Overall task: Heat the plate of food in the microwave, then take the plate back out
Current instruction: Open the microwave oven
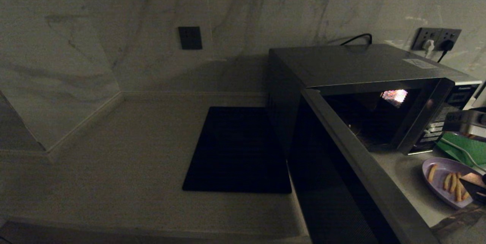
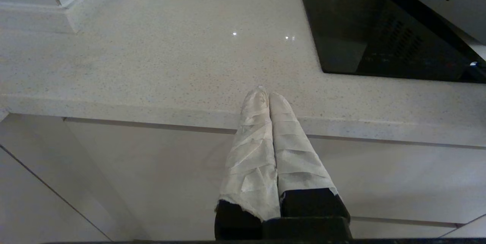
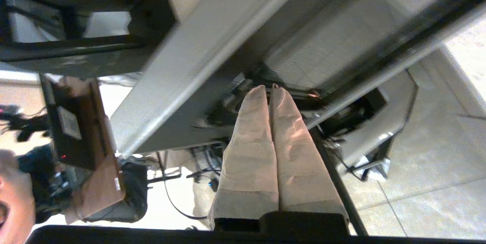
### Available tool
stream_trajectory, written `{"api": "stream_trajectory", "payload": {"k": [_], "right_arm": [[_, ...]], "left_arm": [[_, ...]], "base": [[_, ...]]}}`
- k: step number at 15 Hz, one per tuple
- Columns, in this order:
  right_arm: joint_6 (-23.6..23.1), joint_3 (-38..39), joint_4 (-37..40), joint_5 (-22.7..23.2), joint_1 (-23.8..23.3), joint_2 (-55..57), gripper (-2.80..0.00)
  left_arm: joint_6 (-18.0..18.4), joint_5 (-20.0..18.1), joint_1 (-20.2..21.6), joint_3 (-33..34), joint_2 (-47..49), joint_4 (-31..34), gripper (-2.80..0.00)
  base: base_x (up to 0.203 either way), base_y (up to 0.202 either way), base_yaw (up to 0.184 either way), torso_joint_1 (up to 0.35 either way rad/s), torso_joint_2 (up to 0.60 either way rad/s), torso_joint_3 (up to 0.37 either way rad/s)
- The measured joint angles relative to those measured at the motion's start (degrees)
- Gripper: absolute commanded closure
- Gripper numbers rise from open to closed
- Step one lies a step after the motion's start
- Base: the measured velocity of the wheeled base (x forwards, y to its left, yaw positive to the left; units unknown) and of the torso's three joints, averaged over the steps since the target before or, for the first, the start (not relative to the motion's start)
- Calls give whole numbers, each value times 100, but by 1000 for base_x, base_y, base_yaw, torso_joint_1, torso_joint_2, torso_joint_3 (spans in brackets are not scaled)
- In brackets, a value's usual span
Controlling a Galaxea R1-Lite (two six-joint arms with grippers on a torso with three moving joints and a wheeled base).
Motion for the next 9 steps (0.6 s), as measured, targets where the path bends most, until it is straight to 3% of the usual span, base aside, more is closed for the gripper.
{"api": "stream_trajectory", "payload": {"k": [9], "right_arm": [[190,-27,-35,15,724,-43,0]], "left_arm": [[0,-2,0,0,0,2,0]], "base": [[0,0,0,0,0,0]]}}
